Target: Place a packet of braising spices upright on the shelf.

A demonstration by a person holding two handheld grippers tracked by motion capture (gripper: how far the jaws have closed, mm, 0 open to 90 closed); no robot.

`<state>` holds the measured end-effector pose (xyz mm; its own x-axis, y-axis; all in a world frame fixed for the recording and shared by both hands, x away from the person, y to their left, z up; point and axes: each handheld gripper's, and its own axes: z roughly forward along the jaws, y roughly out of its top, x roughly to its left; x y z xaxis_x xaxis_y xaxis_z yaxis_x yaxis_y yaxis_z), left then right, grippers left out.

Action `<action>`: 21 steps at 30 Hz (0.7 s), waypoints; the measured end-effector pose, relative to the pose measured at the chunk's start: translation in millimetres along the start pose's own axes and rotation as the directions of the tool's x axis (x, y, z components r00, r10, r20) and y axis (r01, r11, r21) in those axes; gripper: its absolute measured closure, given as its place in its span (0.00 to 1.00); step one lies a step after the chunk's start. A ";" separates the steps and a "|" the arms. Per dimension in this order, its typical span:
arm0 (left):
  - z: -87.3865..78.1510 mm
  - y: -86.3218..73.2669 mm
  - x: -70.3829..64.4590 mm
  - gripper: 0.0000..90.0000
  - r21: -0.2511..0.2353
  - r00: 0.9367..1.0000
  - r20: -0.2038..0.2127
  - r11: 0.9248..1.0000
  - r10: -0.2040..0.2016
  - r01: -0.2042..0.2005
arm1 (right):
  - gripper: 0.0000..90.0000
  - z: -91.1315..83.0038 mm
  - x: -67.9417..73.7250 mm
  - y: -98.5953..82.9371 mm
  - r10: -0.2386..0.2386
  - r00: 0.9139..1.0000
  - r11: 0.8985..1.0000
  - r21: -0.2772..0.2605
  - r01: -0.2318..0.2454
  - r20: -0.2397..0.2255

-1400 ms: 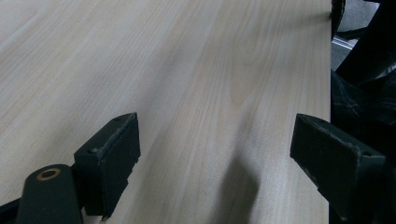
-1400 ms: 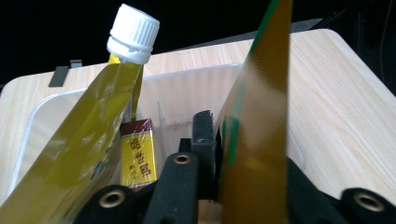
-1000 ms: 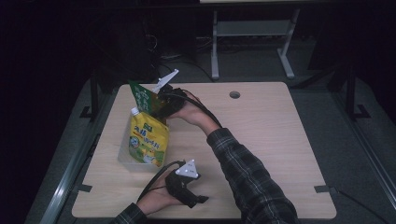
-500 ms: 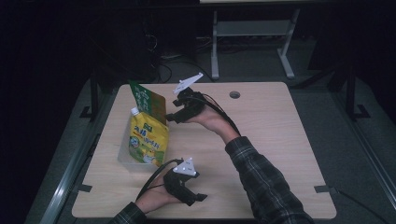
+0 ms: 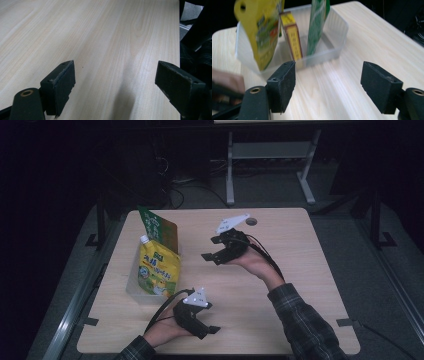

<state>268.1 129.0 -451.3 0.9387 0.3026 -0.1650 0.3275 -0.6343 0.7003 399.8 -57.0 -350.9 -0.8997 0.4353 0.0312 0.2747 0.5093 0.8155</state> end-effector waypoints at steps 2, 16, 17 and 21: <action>-0.3 -0.1 0.1 0.18 0.000 1.000 -0.002 1.000 0.001 -0.001 | 0.31 -5.4 -0.2 -10.7 -0.002 1.000 1.000 0.005 0.002 0.010; -7.5 -7.0 -0.4 0.18 -0.001 0.999 -0.030 1.000 0.028 -0.028 | 0.29 -50.5 15.2 -87.5 0.093 0.993 0.995 0.039 -0.096 0.069; -8.0 -8.0 0.2 0.18 0.008 0.999 -0.033 0.999 0.036 -0.036 | 0.29 -53.4 17.2 -93.6 0.097 0.993 0.994 0.042 -0.100 0.072; -8.5 -10.8 -0.8 0.18 0.019 0.999 -0.032 0.999 0.034 -0.033 | 0.29 -64.3 26.2 -114.2 0.112 0.991 0.991 0.060 -0.117 0.080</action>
<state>262.8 141.7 -452.8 0.9454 0.3035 -0.1187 0.2980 -0.6577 0.6919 323.0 -151.5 -406.1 -0.8335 0.5473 0.0760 0.3979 0.4990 0.7699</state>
